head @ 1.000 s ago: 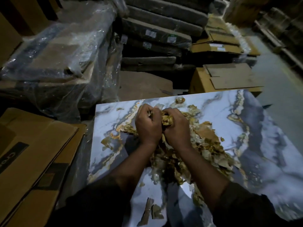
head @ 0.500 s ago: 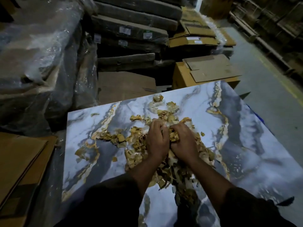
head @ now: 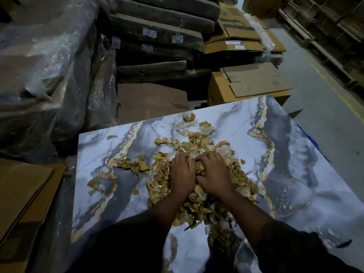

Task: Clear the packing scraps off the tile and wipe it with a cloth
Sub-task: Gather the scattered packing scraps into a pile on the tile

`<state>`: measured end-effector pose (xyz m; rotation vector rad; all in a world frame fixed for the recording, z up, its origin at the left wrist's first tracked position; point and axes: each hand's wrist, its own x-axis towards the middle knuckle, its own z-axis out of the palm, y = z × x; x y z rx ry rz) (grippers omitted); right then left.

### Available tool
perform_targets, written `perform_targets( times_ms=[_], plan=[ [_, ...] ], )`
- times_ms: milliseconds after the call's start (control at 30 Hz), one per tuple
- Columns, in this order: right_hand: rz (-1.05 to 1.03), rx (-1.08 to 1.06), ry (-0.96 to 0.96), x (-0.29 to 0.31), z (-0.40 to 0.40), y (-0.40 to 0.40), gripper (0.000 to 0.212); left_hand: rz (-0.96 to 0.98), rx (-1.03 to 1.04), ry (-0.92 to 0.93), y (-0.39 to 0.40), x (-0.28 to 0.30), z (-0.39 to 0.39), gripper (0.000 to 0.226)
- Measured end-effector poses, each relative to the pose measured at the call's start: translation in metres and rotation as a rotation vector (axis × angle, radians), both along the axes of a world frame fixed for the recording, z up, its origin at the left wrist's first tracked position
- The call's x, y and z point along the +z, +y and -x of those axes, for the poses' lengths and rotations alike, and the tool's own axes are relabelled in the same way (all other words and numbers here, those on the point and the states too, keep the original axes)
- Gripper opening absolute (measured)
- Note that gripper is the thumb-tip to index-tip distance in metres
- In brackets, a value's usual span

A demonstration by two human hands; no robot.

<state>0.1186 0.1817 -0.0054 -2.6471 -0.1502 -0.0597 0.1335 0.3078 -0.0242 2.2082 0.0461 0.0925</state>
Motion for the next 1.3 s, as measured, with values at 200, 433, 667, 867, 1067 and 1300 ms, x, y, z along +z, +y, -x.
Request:
perform_targets(
  times_ms=[200,433,667,867,1067,1300],
  plan=[
    [-0.067,0.025,0.124,0.025,-0.003,-0.008,0.073,0.047,-0.005,-0.026,0.013,0.013,-0.001,0.025],
    [-0.11,0.084,0.143,0.045,0.006,-0.014,0.081,0.179,0.025,-0.07,0.021,0.024,0.005,0.034],
    [-0.073,0.096,0.125,0.031,0.03,-0.004,0.076,0.11,-0.148,-0.003,0.029,0.016,0.022,0.042],
    [-0.181,-0.117,-0.265,0.035,0.063,-0.005,0.048,0.148,-0.057,-0.091,0.047,0.027,0.035,0.042],
    [-0.205,-0.417,-0.364,0.006,0.135,-0.008,0.03,0.152,-0.041,-0.121,0.067,0.025,0.061,0.047],
    [-0.126,-0.544,-0.103,-0.053,0.215,0.009,0.029,0.057,-0.006,-0.144,0.098,-0.012,0.113,0.054]
  ],
)
